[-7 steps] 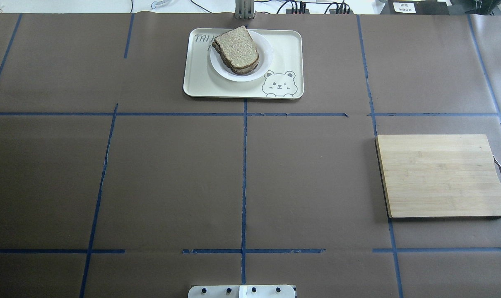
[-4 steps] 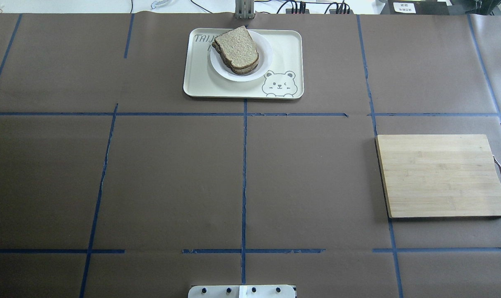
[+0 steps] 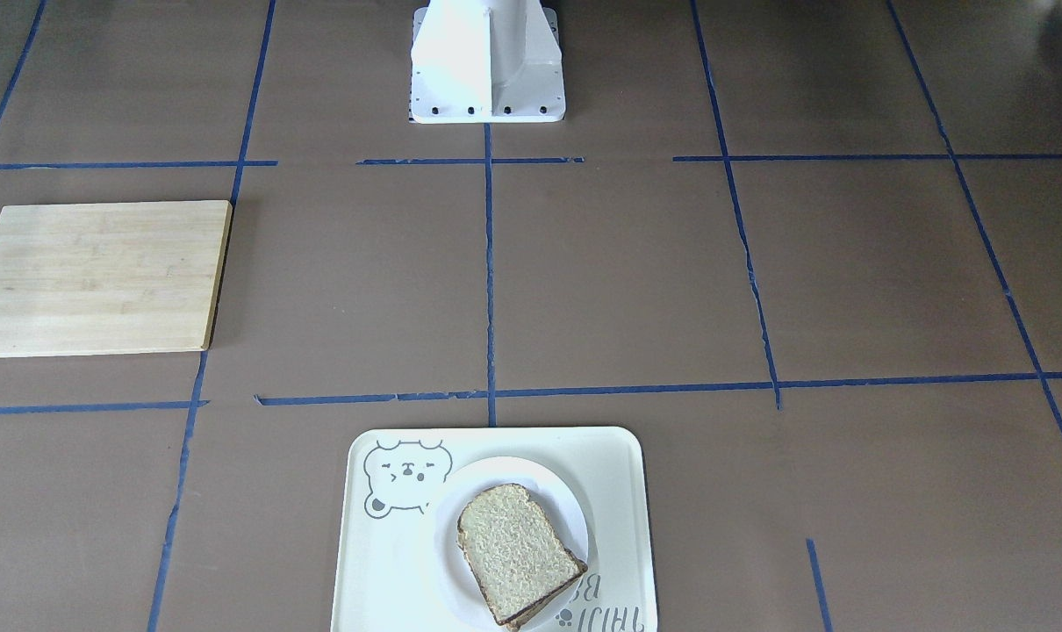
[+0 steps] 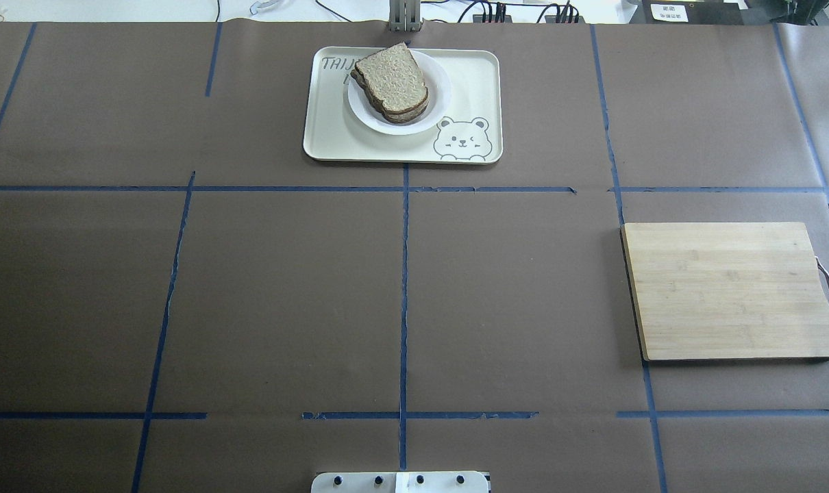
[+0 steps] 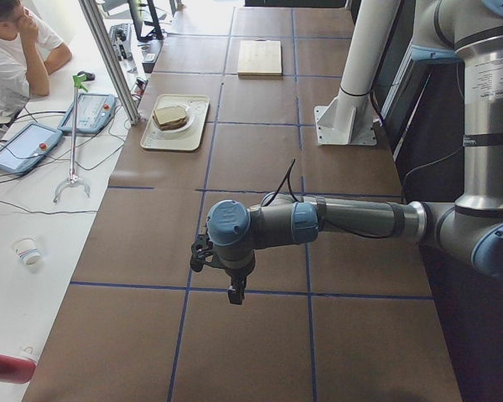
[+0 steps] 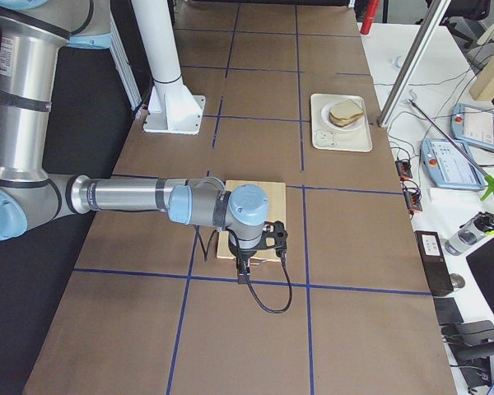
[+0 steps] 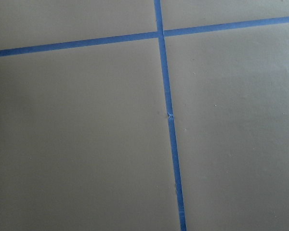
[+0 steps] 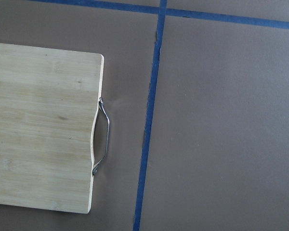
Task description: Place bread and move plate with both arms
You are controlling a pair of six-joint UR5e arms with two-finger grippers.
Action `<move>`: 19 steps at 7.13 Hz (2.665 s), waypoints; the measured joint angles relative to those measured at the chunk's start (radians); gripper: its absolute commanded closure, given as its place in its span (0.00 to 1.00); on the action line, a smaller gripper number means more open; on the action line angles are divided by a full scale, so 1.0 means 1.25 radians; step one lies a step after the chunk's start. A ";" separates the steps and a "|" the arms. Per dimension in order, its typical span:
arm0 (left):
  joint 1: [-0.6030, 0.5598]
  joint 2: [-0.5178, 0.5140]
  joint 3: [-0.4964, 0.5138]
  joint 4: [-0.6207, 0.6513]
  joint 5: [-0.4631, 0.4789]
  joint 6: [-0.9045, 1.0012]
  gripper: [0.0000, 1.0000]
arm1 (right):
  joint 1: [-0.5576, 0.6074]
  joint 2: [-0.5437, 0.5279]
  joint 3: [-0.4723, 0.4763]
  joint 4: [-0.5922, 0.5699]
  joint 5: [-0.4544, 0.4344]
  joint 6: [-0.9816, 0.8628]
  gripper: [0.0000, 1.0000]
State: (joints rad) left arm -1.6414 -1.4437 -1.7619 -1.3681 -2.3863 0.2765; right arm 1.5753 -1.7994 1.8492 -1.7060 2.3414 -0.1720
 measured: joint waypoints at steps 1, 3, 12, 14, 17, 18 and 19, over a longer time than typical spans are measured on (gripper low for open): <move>0.000 0.000 0.000 0.000 0.000 0.001 0.00 | 0.000 0.000 0.000 0.000 0.000 0.001 0.00; 0.000 0.000 0.000 0.000 0.001 0.001 0.00 | 0.000 0.001 0.001 0.000 0.000 0.001 0.00; 0.001 0.000 0.010 0.000 -0.002 0.000 0.00 | 0.000 0.003 0.002 0.000 0.002 0.002 0.00; 0.003 0.000 0.011 -0.016 0.000 -0.046 0.00 | 0.000 0.002 0.001 0.000 0.001 0.001 0.00; 0.006 0.006 0.014 -0.071 0.017 -0.086 0.00 | 0.000 0.001 -0.001 -0.001 -0.002 0.001 0.00; 0.006 0.006 0.014 -0.074 0.022 -0.087 0.00 | 0.000 0.000 -0.002 -0.001 -0.005 0.001 0.00; 0.006 0.007 0.014 -0.075 0.024 -0.087 0.00 | 0.000 0.000 -0.002 -0.001 -0.008 0.001 0.00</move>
State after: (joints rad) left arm -1.6338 -1.4349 -1.7442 -1.4617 -2.3561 0.1674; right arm 1.5754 -1.7991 1.8470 -1.7073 2.3320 -0.1703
